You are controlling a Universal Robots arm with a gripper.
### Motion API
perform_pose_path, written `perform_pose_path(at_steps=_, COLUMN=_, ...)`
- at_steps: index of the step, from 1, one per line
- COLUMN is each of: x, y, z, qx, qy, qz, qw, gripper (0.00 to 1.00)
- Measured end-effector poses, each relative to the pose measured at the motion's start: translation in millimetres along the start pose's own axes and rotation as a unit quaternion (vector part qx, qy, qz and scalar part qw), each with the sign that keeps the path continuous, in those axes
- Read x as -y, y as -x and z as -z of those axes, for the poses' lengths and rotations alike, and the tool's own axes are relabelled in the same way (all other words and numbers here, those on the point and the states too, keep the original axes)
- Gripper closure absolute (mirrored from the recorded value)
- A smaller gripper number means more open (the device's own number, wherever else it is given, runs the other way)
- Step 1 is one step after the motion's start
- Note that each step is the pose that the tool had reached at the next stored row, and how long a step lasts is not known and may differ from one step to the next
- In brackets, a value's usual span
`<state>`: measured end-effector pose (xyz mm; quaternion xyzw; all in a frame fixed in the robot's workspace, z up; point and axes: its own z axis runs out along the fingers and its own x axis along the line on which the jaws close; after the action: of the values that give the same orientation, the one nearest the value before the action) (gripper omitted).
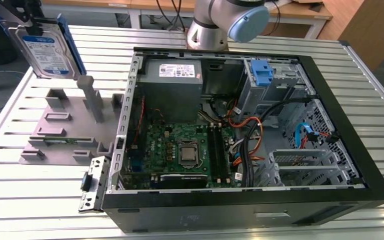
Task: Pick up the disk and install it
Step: 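Pick up the disk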
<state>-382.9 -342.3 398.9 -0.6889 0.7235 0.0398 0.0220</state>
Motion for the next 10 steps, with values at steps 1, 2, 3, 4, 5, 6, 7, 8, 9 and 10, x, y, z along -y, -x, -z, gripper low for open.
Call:
perform_pose_path(at_steps=1, x=0.0, y=0.1, z=1.1, qx=0.0000, qy=0.0000, qz=0.000, qw=1.00000, gripper=0.65)
perform_pose_path(at_steps=2, x=-0.1, y=0.2, z=2.2, qx=-0.0001, qy=0.0000, qz=0.000, qw=1.00000, gripper=0.65)
perform_pose_path(at_steps=3, x=-0.1, y=0.3, z=3.0, qx=0.0000, qy=0.0000, qz=0.000, qw=1.00000, gripper=0.65)
perform_pose_path(at_steps=4, x=-0.1, y=0.3, z=3.1, qx=0.0000, qy=0.0000, qz=0.000, qw=1.00000, gripper=0.65)
perform_pose_path(at_steps=5, x=-0.1, y=0.3, z=3.1, qx=0.0000, qy=-0.0001, qz=0.000, qw=1.00000, gripper=0.65)
perform_pose_path(at_steps=6, x=-0.1, y=0.3, z=3.1, qx=0.0000, qy=-0.0001, qz=0.000, qw=1.00000, gripper=0.65)
perform_pose_path(at_steps=7, x=-0.2, y=0.4, z=4.0, qx=-0.0001, qy=0.0000, qz=0.000, qw=1.00000, gripper=0.65)
perform_pose_path(at_steps=8, x=-0.6, y=0.4, z=4.0, qx=-0.0001, qy=0.0000, qz=0.000, qw=1.00000, gripper=0.65)
perform_pose_path(at_steps=9, x=-0.6, y=0.4, z=4.0, qx=-0.0001, qy=0.0000, qz=0.000, qw=1.00000, gripper=0.65)
perform_pose_path(at_steps=10, x=-0.6, y=0.4, z=4.0, qx=-0.0001, qy=0.0000, qz=0.000, qw=1.00000, gripper=0.65)
